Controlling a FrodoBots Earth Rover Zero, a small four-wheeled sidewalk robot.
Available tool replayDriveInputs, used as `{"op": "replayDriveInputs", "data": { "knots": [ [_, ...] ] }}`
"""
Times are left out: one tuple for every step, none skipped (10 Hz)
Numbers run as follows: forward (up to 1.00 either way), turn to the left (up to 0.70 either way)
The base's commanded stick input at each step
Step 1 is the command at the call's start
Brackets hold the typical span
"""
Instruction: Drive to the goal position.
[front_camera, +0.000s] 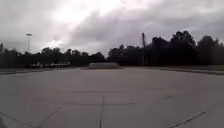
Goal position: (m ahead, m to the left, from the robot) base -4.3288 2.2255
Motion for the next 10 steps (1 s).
{"op": "replayDriveInputs", "data": {
  "knots": [
    [0.7, 0.35],
    [0.7, 0.32],
    [0.7, 0.13],
    [0.7, 0.02],
    [0.7, 0.02],
    [0.7, 0.02],
    [0.7, 0.02],
    [0.7, 0.02],
    [0.7, 0.02],
    [0.7, 0.02]
  ]
}}
